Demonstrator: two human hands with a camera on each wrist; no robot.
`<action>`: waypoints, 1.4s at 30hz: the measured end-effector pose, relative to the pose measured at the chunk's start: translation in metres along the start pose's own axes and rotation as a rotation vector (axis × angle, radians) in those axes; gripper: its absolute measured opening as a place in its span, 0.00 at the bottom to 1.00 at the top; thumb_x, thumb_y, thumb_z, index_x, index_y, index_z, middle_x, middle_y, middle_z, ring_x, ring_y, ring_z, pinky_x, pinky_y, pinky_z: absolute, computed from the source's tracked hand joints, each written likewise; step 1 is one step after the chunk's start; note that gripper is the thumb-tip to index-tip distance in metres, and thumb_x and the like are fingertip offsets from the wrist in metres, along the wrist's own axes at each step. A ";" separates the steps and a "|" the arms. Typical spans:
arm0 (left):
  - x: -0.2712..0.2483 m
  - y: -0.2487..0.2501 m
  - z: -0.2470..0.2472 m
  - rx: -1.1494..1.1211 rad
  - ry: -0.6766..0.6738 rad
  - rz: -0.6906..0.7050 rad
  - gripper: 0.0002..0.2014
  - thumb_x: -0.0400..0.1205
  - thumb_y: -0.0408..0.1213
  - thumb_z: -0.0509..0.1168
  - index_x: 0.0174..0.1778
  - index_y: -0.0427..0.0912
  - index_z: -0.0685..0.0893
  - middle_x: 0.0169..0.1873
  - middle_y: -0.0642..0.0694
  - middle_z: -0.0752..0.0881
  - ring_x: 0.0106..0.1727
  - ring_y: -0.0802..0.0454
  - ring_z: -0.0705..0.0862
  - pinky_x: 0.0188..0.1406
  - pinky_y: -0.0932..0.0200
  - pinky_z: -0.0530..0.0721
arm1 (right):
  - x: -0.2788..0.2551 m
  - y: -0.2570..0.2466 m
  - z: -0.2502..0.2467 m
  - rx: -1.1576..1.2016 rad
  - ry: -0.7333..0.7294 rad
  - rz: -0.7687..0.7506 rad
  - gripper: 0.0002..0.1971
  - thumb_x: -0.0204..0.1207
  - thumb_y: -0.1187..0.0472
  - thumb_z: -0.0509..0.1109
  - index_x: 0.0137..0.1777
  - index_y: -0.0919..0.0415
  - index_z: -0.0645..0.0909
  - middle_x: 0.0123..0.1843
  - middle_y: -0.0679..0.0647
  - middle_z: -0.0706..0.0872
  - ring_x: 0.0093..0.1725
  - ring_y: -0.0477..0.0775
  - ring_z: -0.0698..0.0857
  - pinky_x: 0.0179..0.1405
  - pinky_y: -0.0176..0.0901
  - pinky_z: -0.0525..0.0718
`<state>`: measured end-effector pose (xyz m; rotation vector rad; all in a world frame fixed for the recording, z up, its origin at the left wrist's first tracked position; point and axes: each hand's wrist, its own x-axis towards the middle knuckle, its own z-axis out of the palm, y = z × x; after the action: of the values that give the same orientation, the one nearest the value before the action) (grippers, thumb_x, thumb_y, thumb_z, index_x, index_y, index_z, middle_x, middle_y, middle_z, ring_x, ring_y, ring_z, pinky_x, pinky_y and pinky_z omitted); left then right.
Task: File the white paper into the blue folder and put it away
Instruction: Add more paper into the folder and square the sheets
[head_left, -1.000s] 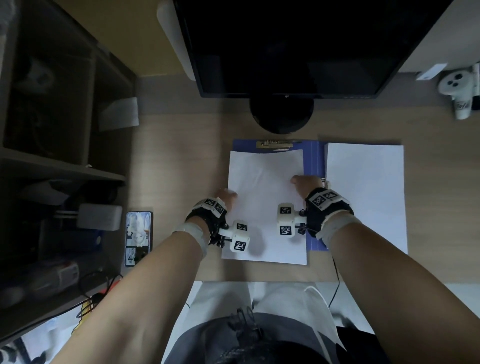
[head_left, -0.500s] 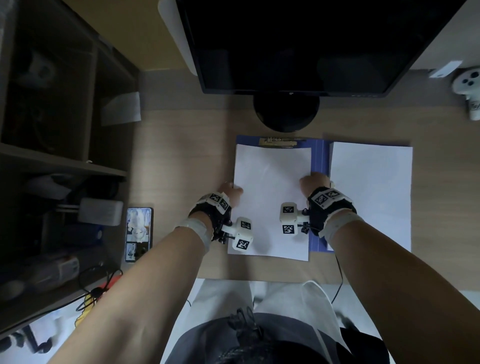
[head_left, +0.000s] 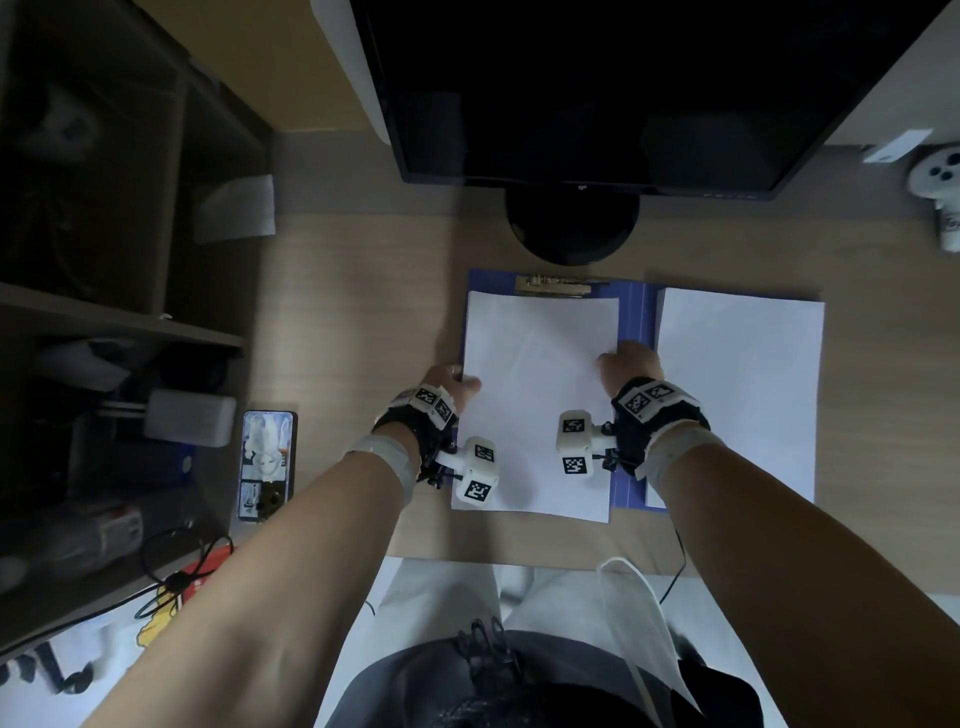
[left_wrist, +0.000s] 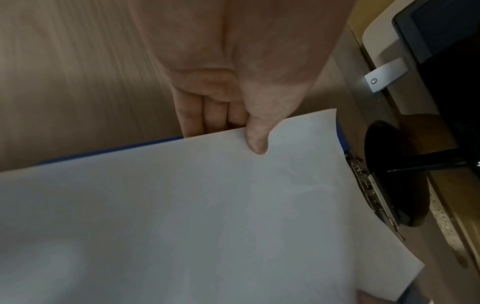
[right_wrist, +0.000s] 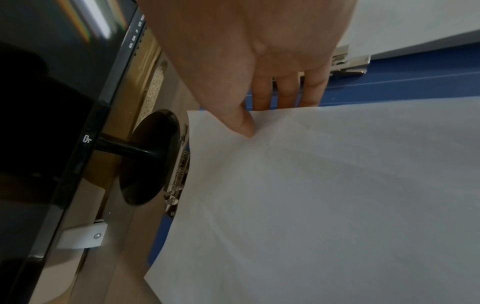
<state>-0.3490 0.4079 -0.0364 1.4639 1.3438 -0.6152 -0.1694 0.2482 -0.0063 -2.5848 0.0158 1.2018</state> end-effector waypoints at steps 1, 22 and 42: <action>-0.004 0.002 -0.001 0.010 0.004 0.017 0.28 0.74 0.50 0.63 0.69 0.41 0.81 0.63 0.40 0.86 0.62 0.39 0.84 0.67 0.49 0.81 | 0.000 0.000 0.000 -0.011 0.005 -0.002 0.08 0.78 0.65 0.58 0.45 0.60 0.80 0.53 0.60 0.85 0.51 0.64 0.80 0.46 0.48 0.74; 0.003 0.017 0.000 0.053 0.045 0.023 0.19 0.79 0.46 0.63 0.61 0.39 0.85 0.49 0.40 0.88 0.52 0.40 0.86 0.55 0.52 0.82 | 0.005 -0.003 -0.002 0.216 0.054 0.072 0.16 0.76 0.66 0.57 0.55 0.64 0.85 0.57 0.64 0.87 0.58 0.69 0.83 0.54 0.52 0.80; -0.019 0.047 -0.008 -0.199 0.122 0.143 0.26 0.81 0.29 0.61 0.78 0.38 0.72 0.74 0.41 0.78 0.73 0.41 0.77 0.70 0.55 0.75 | 0.003 0.000 -0.005 0.300 0.248 0.043 0.14 0.76 0.69 0.64 0.50 0.56 0.90 0.50 0.57 0.91 0.51 0.64 0.88 0.49 0.41 0.84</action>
<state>-0.3118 0.4134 -0.0019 1.4374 1.3393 -0.2944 -0.1631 0.2468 -0.0057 -2.4557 0.2829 0.8125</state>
